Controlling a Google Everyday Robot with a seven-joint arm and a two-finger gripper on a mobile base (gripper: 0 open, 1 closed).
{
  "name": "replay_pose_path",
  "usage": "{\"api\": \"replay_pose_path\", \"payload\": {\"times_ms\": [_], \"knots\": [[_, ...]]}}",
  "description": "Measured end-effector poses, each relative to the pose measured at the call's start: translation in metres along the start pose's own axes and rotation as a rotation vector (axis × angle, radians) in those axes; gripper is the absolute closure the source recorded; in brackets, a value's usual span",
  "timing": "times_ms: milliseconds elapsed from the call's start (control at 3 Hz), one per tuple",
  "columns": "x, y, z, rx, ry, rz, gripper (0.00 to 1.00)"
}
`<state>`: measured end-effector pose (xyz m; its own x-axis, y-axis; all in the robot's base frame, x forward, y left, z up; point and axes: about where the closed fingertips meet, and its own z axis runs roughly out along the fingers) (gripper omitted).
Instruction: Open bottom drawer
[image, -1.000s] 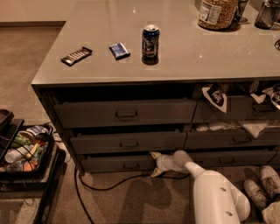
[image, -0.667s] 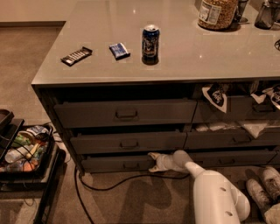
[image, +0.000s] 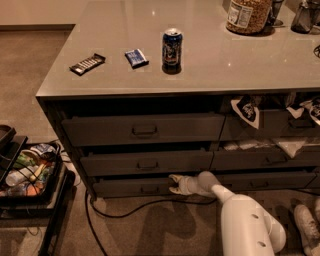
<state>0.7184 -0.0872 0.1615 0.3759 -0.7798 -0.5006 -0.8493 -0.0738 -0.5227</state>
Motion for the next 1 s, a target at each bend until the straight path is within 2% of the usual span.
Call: {"api": "replay_pose_path", "payload": {"times_ms": [333,667,1000], "knots": [[0.0,0.0,0.0,0.0,0.0,0.0,1.0],[0.0,0.0,0.0,0.0,0.0,0.0,1.0],[-0.0034,0.004,-0.0032,-0.039,0.007,-0.001,1.0]]}}
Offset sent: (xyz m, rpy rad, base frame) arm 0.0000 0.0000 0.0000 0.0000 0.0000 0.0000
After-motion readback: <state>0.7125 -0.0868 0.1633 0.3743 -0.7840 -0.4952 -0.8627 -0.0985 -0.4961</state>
